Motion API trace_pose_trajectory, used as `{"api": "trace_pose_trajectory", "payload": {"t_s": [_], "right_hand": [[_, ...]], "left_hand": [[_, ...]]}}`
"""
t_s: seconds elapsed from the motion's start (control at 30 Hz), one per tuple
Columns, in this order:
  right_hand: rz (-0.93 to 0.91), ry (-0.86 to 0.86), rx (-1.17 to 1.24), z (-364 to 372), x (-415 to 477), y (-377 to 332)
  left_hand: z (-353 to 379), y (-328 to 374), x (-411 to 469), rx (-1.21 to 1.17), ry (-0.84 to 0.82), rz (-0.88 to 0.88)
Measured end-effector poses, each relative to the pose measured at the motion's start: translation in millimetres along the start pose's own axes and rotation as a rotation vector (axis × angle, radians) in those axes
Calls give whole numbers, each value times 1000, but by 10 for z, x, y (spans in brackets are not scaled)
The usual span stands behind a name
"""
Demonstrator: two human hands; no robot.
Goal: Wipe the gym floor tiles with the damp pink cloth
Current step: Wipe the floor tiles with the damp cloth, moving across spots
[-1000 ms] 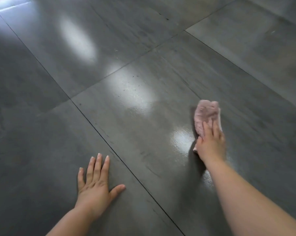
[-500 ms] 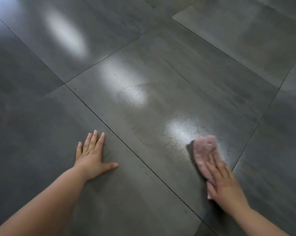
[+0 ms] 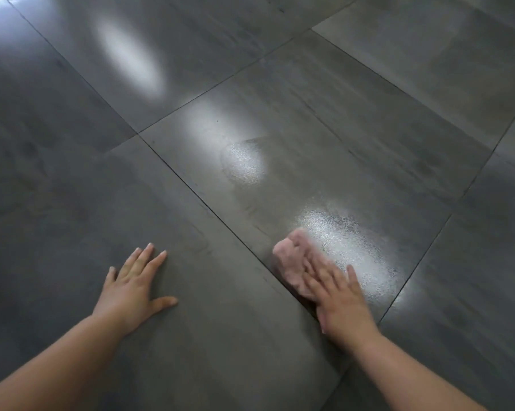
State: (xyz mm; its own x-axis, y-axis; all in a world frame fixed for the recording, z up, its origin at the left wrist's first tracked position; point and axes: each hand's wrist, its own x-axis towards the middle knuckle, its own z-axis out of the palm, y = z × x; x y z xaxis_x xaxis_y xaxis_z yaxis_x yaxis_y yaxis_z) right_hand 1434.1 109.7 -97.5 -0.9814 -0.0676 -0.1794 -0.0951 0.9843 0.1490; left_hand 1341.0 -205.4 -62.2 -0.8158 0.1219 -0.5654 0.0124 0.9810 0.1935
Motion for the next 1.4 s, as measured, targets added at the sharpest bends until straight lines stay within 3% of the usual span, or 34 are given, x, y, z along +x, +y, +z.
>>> {"api": "trace_pose_trajectory", "payload": {"t_s": [0.13, 0.2, 0.33, 0.4, 0.47, 0.53, 0.57, 0.63, 0.73, 0.9, 1.1, 1.2, 1.4], "right_hand": [[349, -136, 146, -160, 134, 198], [284, -112, 170, -113, 151, 92], [-92, -20, 140, -55, 119, -220], [-142, -45, 110, -41, 146, -148], [-15, -59, 119, -121, 231, 12], [273, -24, 164, -237, 330, 201], [395, -95, 199, -315, 387, 276], [471, -245, 281, -412, 440, 398], [527, -237, 550, -667, 524, 543], [837, -135, 1090, -1745, 489, 776], [964, -129, 1498, -4124, 146, 1176], [933, -210, 1601, -5144, -31, 1361], [780, -261, 1429, -6345, -184, 1560]], "left_hand": [[-21, 2, 16, 49, -34, -9], [-23, 11, 14, 50, -47, -15], [-40, 20, 14, 39, -51, -32], [-44, 24, 13, 46, -51, -34], [-48, 17, 8, 51, -52, -36], [-53, 6, 5, 53, -50, -32], [-61, 4, 7, 55, -51, -34], [-98, 24, 7, 51, -55, -40], [-263, 116, -28, -54, -21, -68], [-1146, 526, -532, -201, 27, -88], [-3174, 1246, -1549, -327, 97, -133], [-4136, 1674, -2028, -361, 138, -96], [-5500, 2105, -2503, -639, 318, -124]]}}
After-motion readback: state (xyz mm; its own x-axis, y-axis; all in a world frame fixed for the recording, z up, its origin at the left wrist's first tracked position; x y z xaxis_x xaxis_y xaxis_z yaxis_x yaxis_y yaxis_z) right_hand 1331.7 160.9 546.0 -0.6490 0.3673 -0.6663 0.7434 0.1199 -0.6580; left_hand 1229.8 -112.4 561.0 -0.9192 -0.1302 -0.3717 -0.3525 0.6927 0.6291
